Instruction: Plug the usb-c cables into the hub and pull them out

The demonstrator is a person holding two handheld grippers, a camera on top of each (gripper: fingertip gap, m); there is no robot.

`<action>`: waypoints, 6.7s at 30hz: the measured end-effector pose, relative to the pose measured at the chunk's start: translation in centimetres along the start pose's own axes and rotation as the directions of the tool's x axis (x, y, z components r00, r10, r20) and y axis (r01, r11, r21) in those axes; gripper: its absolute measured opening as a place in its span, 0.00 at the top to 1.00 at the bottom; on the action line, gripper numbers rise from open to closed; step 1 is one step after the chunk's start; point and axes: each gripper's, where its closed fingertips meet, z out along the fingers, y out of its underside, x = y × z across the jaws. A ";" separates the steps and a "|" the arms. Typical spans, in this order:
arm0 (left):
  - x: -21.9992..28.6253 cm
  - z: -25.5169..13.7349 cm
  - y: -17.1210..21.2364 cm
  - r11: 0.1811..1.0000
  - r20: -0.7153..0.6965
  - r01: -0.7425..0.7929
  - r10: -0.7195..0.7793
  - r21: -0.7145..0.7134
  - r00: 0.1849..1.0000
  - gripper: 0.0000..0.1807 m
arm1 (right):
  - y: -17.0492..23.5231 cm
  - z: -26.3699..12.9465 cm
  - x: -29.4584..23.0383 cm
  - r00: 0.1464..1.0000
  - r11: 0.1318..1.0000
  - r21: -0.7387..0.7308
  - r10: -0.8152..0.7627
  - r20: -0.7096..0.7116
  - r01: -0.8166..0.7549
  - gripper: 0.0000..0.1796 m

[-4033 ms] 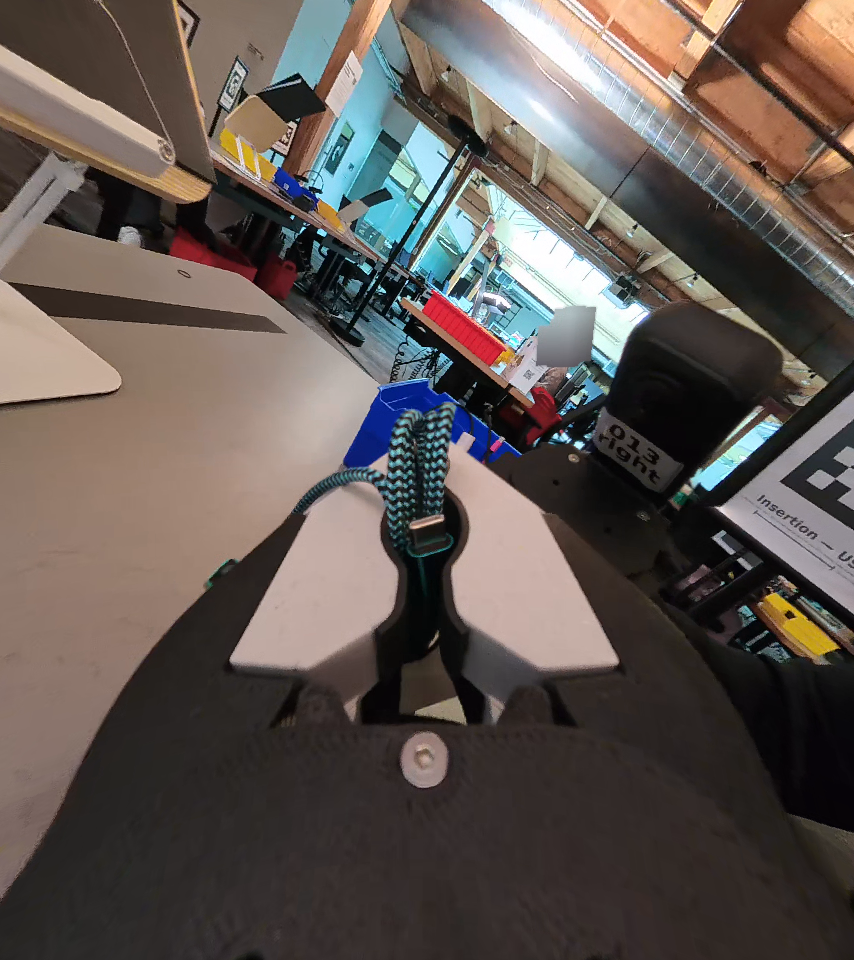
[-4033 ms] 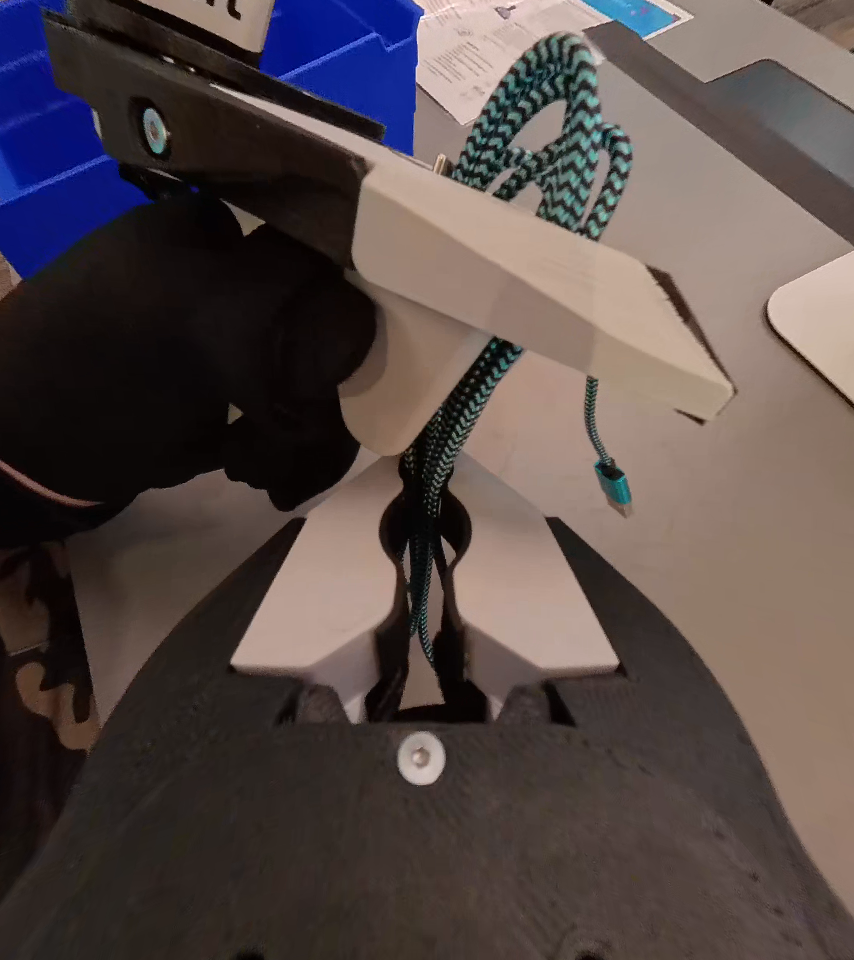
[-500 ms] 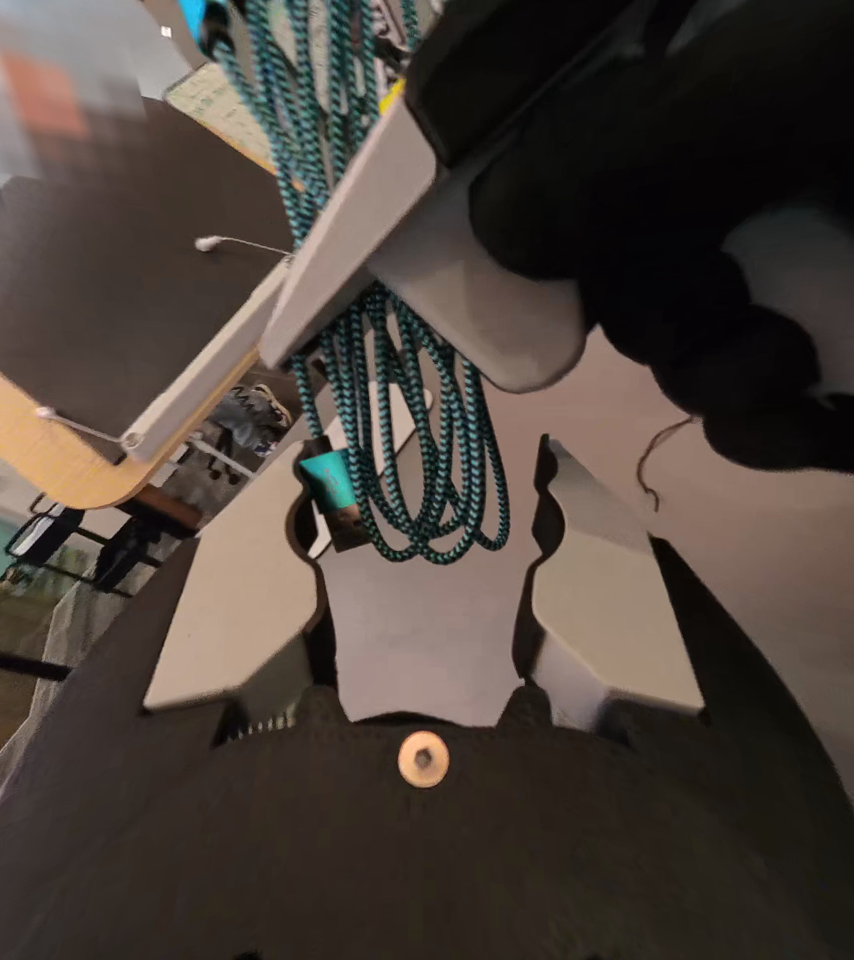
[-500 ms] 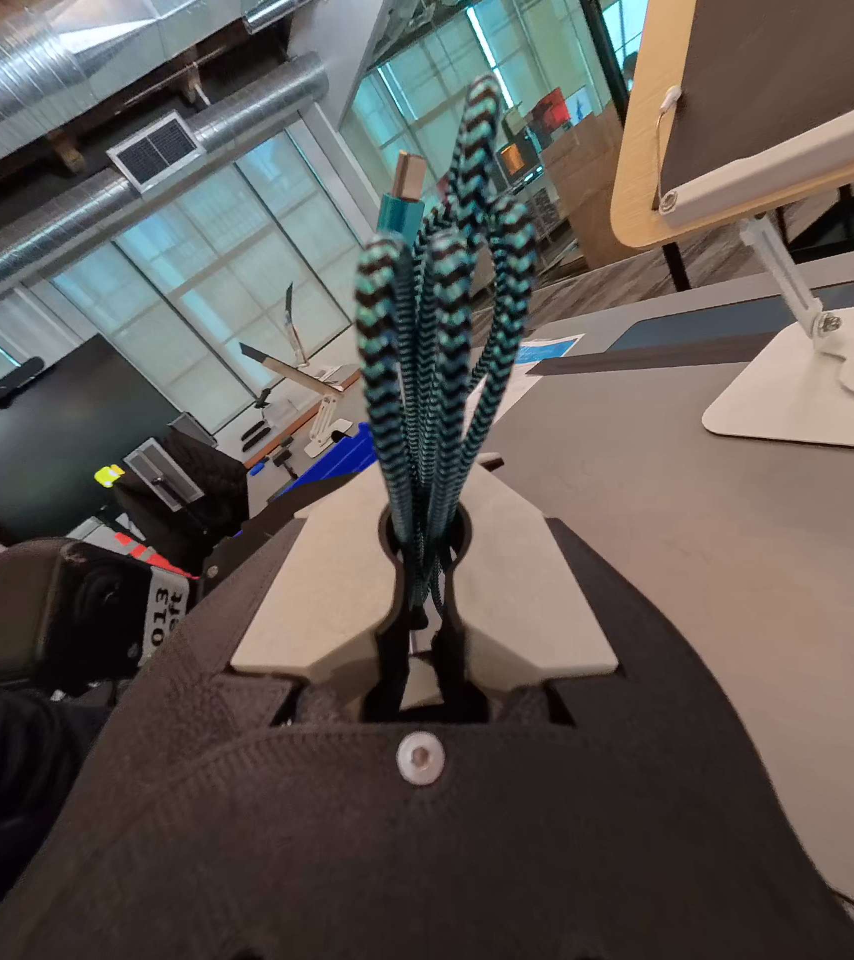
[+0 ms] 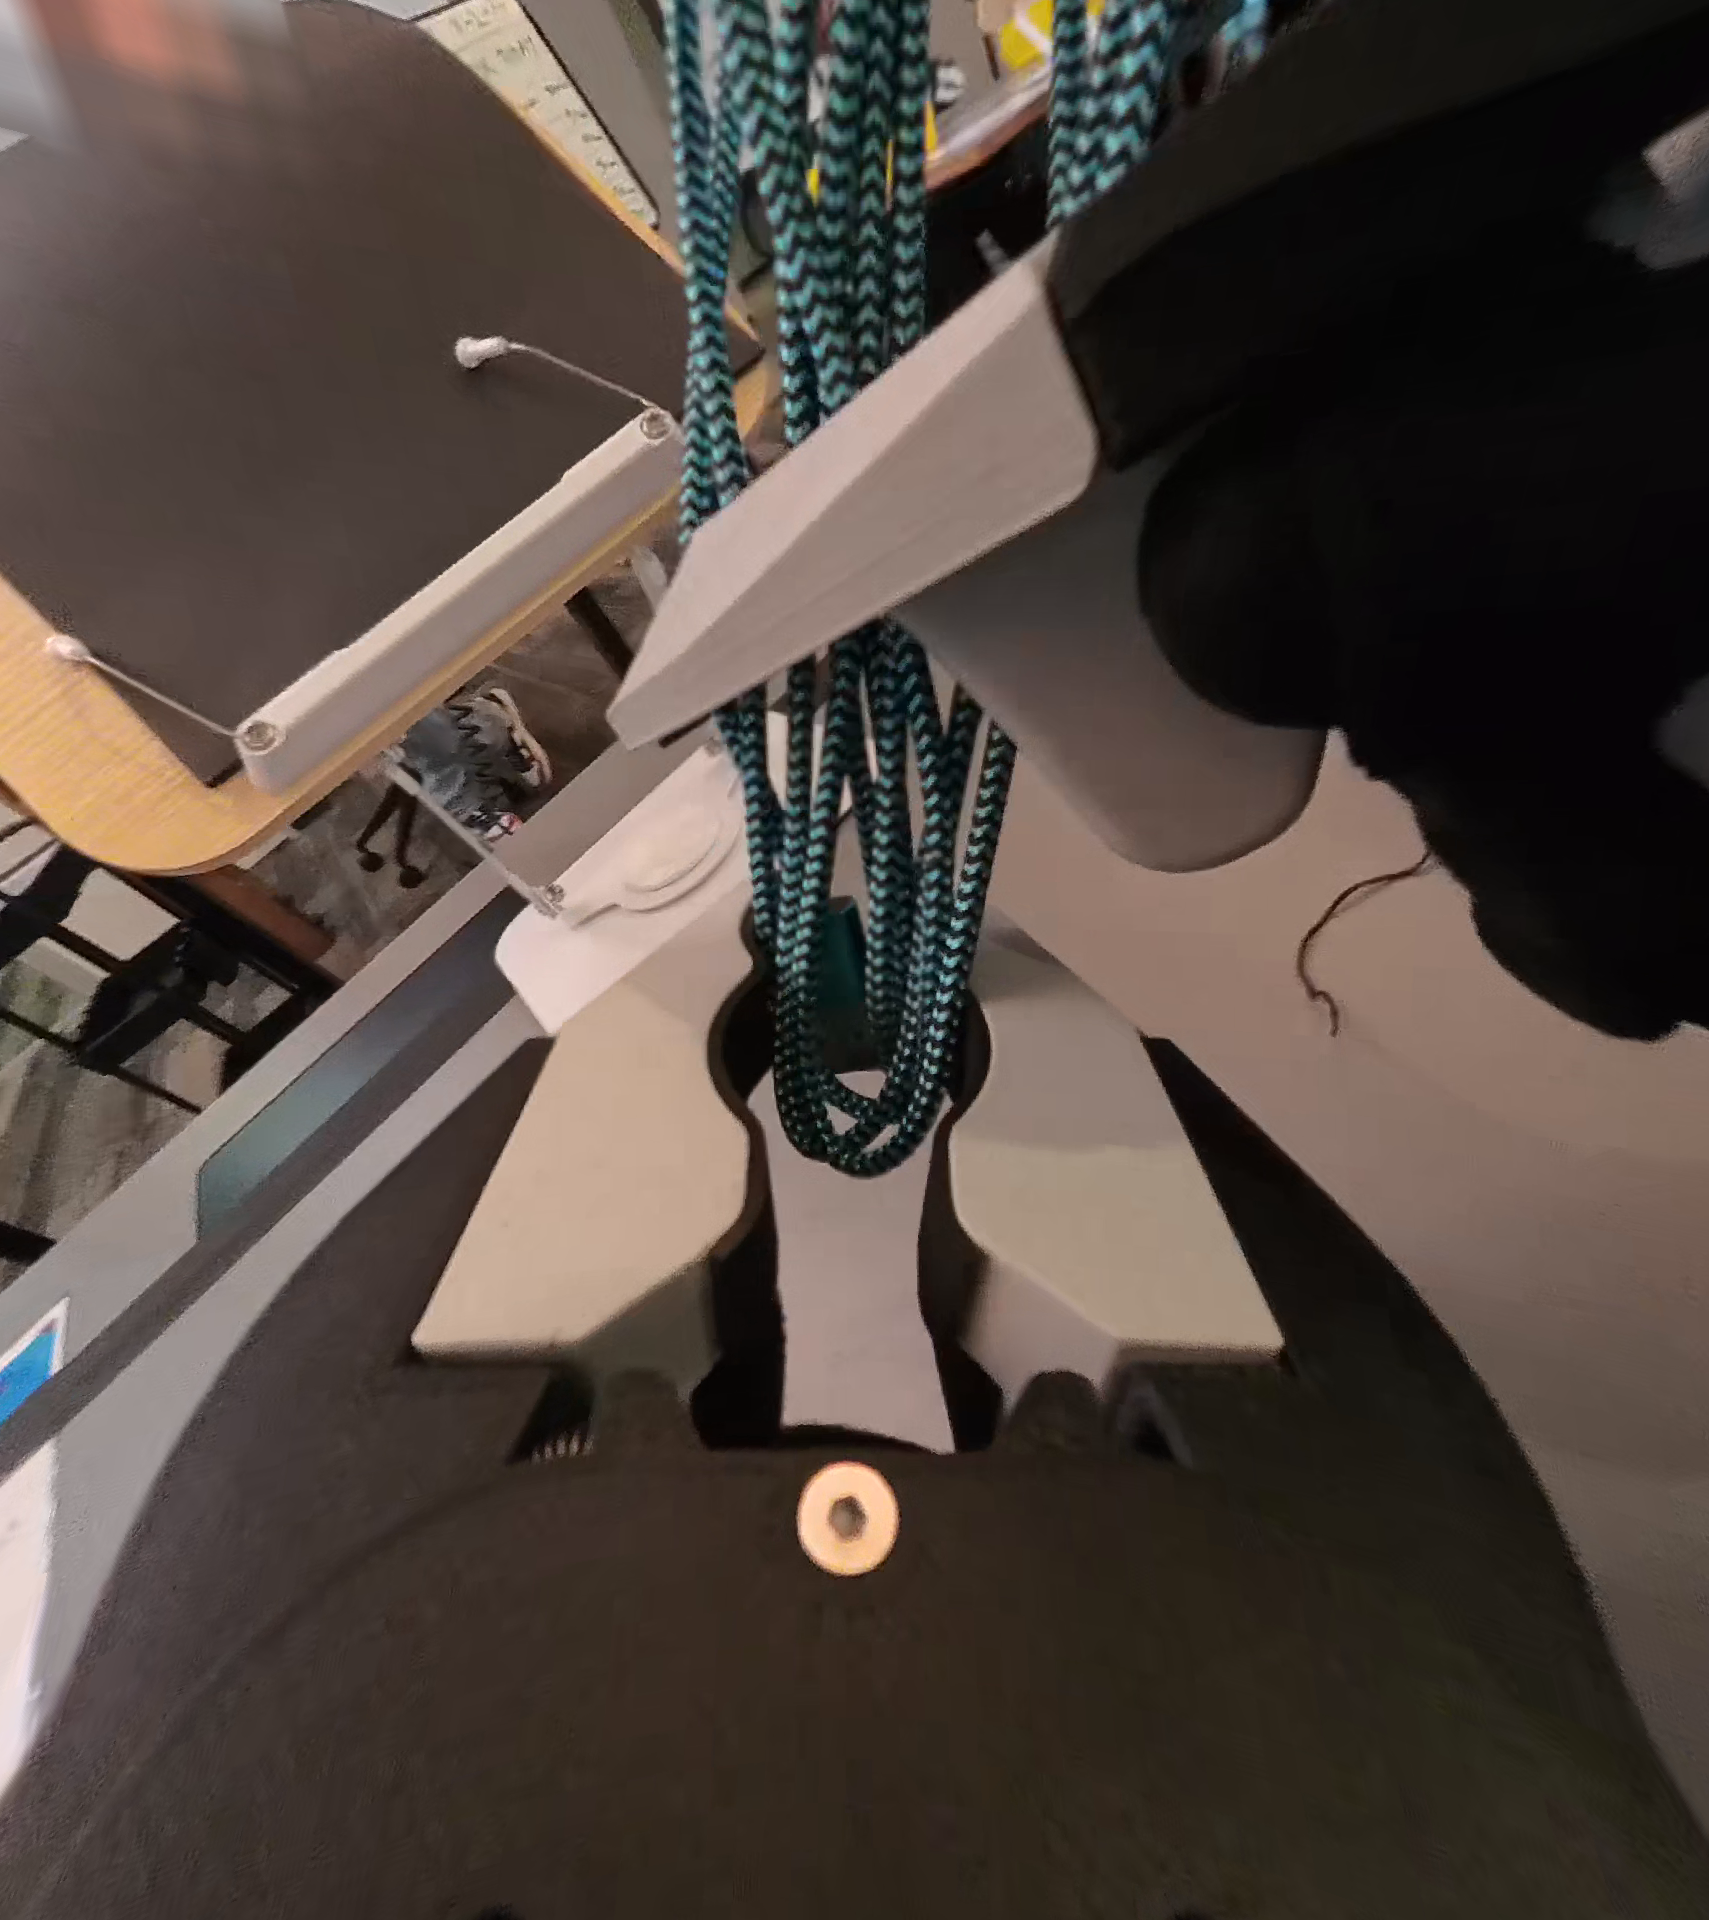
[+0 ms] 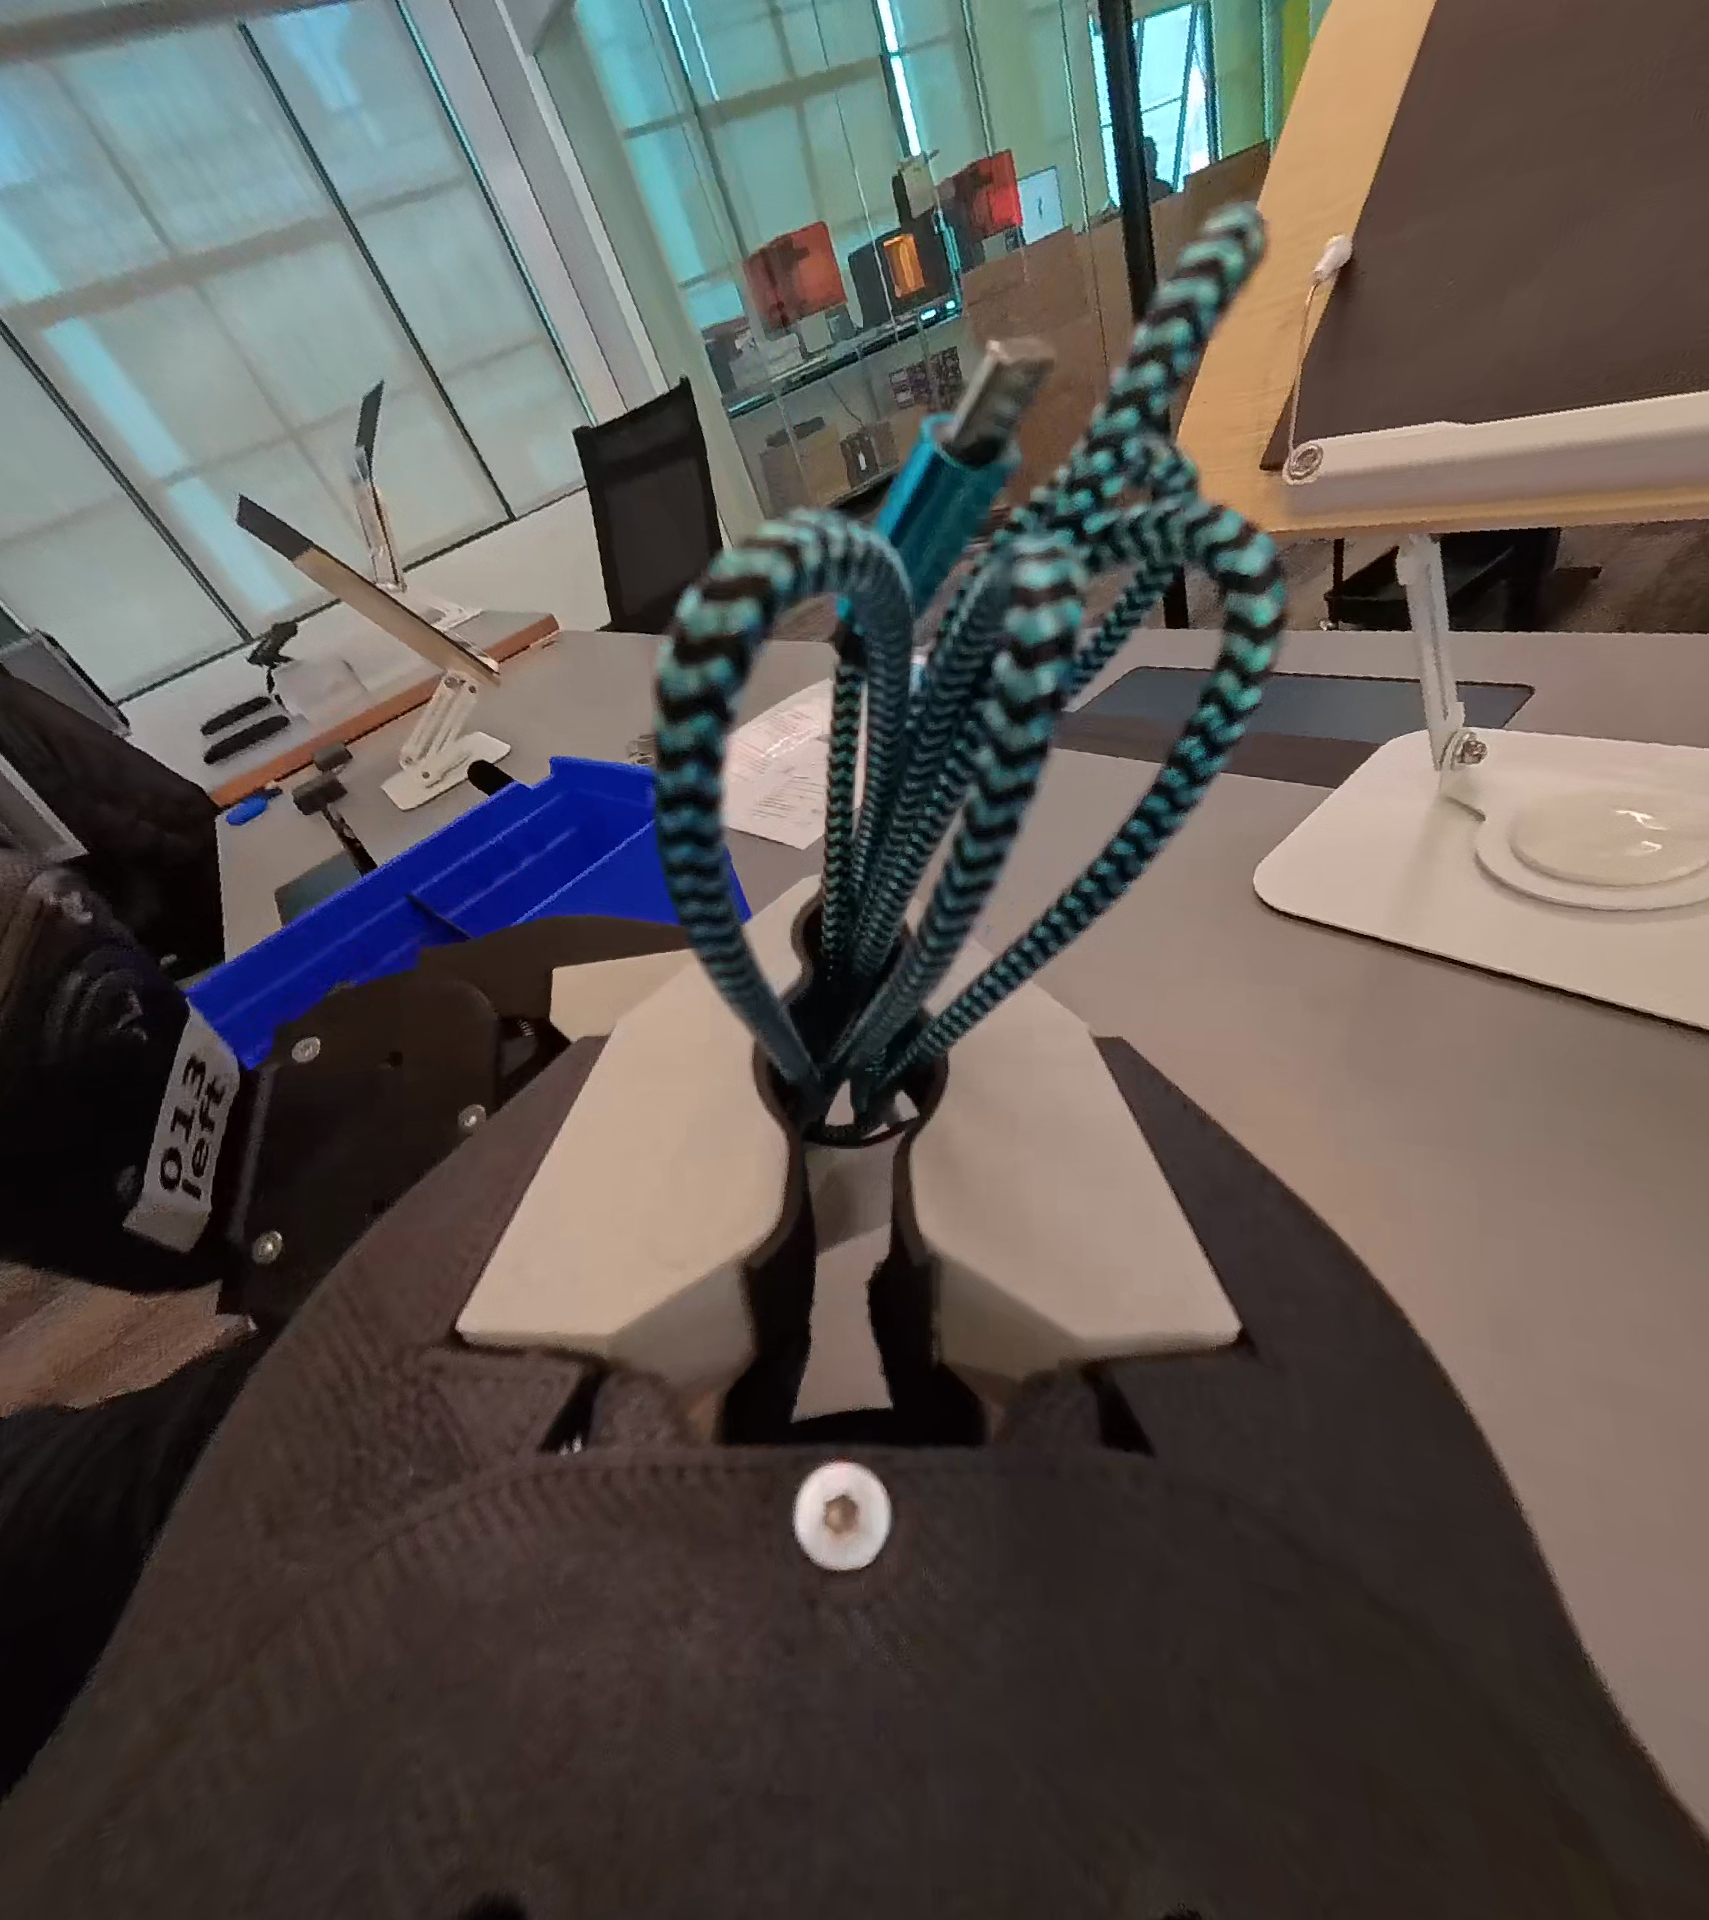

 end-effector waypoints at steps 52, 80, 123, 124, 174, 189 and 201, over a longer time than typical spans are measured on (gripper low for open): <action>3.5 -4.9 -4.7 0.834 -0.755 0.542 -0.289 0.104 0.589 0.73 | -1.5 -2.6 -1.8 0.941 0.996 -0.061 0.076 0.331 -0.059 0.97; -0.3 -2.7 -0.8 0.742 -0.662 0.665 -0.542 -0.087 0.518 1.00 | -6.8 -6.0 0.1 0.973 0.987 0.158 -0.036 0.228 -0.001 0.97; 3.7 -4.4 -4.0 0.657 -0.821 0.726 -0.518 -0.203 0.239 1.00 | -2.1 -1.6 -1.5 0.976 0.995 -0.032 -0.089 0.200 0.097 0.99; 3.9 -4.5 -3.8 0.677 -0.819 0.707 -0.514 -0.205 0.254 1.00 | -1.9 -1.5 -1.5 0.976 0.994 -0.045 -0.090 0.199 0.101 0.99; 7.9 -7.5 -2.4 0.944 -0.881 0.328 -0.136 0.023 0.453 1.00 | 3.0 -2.5 -4.2 0.875 0.919 -0.394 0.191 0.445 0.000 0.98; 6.9 -4.7 -2.3 0.889 -0.818 0.446 -0.331 -0.104 0.470 0.99 | 3.4 -1.2 -2.0 0.947 0.938 -0.346 0.075 0.311 0.039 0.98; 4.7 -5.9 -4.2 0.786 -0.868 0.615 -0.350 -0.067 0.352 0.93 | -0.2 -1.1 -0.9 0.969 0.993 -0.114 0.053 0.240 -0.026 0.99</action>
